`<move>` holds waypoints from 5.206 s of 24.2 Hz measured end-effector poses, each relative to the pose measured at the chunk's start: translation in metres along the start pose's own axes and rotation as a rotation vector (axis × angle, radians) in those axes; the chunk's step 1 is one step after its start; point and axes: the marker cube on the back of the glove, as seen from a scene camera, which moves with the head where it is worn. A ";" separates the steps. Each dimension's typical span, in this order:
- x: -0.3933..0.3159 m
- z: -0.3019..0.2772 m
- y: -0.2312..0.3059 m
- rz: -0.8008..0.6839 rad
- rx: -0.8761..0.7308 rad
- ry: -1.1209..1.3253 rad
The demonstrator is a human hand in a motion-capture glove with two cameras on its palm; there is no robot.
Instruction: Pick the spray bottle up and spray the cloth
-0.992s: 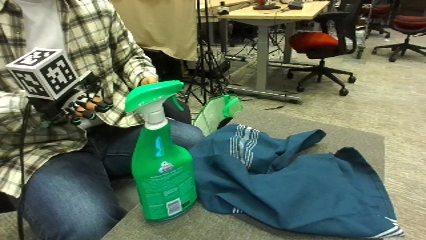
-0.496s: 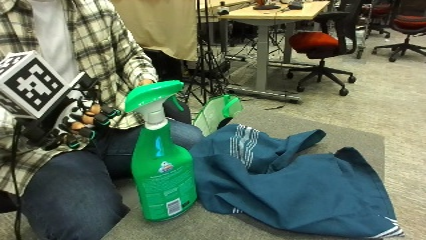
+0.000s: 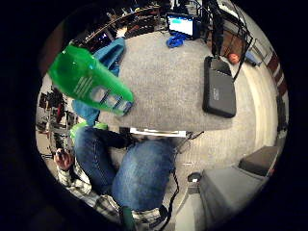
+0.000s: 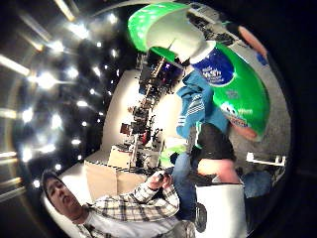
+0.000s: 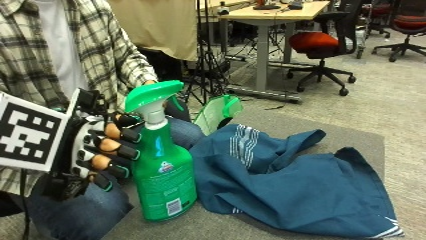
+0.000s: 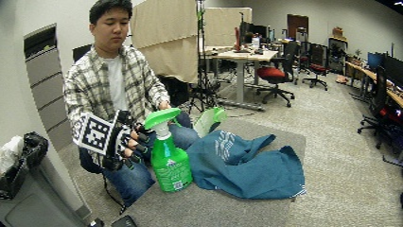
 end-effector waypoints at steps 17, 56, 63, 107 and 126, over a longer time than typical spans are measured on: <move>0.006 0.036 -0.100 -0.042 0.035 -0.539; -0.026 0.042 -0.123 -0.047 0.007 -0.584; -0.027 0.042 -0.124 -0.039 0.038 -0.571; -0.149 0.092 -0.201 -0.007 -0.477 0.283; -0.144 0.187 -0.218 0.069 -0.731 0.687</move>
